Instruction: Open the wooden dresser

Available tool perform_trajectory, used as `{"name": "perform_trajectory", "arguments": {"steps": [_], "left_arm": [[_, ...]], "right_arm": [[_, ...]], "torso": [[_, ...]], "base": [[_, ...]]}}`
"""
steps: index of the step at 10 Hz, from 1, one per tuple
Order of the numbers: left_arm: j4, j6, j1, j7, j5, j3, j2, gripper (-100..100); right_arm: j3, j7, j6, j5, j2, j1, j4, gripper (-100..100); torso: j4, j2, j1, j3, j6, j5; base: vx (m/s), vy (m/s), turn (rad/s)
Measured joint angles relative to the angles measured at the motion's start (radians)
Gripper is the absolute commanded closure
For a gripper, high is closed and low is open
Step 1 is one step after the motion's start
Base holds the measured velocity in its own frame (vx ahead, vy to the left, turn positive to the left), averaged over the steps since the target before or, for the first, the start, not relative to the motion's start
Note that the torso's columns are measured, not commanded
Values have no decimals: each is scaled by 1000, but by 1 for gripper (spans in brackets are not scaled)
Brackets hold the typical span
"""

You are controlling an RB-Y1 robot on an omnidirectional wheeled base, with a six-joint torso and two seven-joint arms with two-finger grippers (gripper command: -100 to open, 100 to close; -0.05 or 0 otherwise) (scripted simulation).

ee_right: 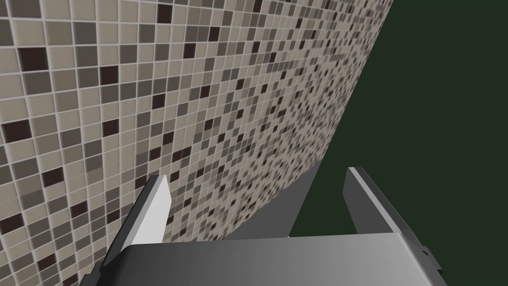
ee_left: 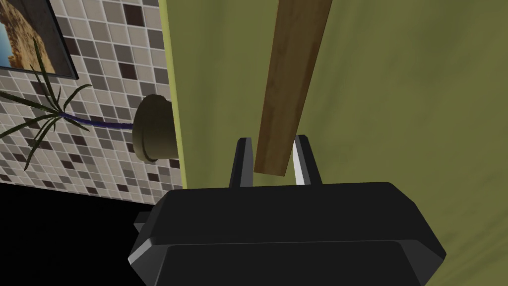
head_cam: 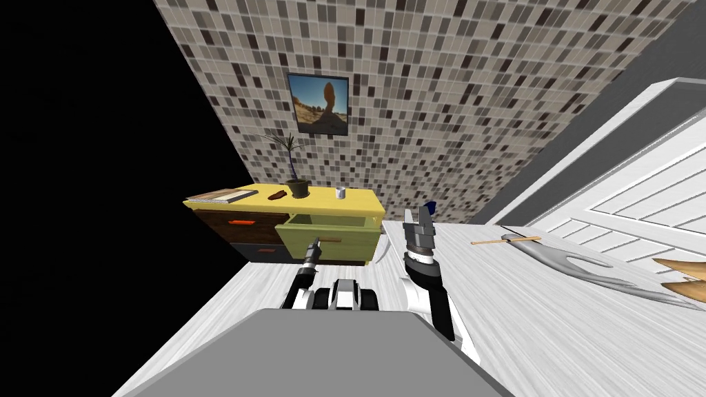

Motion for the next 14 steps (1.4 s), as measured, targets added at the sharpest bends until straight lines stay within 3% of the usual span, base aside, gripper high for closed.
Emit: {"name": "perform_trajectory", "arguments": {"steps": [3,4,13,14], "left_arm": [[-20,-1,21,3,-1,-10,3,100],[-18,1,24,2,-1,-11,4,-100],[-254,210,75,-17,-6,-30,-10,-100],[-255,216,76,-18,-6,-30,-11,0]], "right_arm": [[0,0,0,0,0,0,0,0],[0,0,0,0,0,0,0,0],[0,0,0,0,0,0,0,0],[0,0,0,0,0,0,0,0]], "torso": [[1,3,2,2,0,1],[1,-2,2,-1,-1,0],[6,7,0,4,-1,-2],[4,6,0,4,-1,-1]], "base": [[-153,7,2],[-28,1,9],[-6,1,4],[0,0,0]]}}
